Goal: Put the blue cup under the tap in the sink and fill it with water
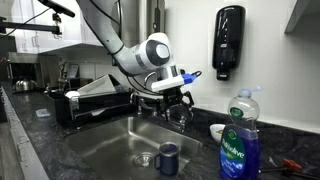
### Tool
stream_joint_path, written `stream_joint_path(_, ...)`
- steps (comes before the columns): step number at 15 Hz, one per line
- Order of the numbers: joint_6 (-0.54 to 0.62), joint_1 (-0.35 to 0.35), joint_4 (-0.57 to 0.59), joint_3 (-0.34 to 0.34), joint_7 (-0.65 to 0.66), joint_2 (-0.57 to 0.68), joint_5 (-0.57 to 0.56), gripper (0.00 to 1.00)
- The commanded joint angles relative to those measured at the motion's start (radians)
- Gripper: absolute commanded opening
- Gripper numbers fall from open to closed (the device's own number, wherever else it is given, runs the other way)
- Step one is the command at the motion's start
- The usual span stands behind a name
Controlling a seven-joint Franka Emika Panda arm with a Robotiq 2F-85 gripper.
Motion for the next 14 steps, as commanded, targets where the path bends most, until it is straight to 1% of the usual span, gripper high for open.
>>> stream_joint_path(1, -0.113, 0.028, -0.106, -0.004, 0.085, -0.121, -0.021, 1.0)
stream_joint_path(4, -0.194, 0.035, -0.147, 0.009, 0.115, -0.187, -0.008, 1.0)
stream_joint_path(9, -0.274, 0.037, -0.21, 0.025, 0.134, -0.286, 0.031, 1.0)
stream_joint_path(11, -0.311, 0.038, -0.228, 0.027, 0.156, -0.322, 0.053, 1.0)
stream_joint_path(14, -0.367, 0.038, -0.252, 0.033, 0.174, -0.38, 0.117, 1.0)
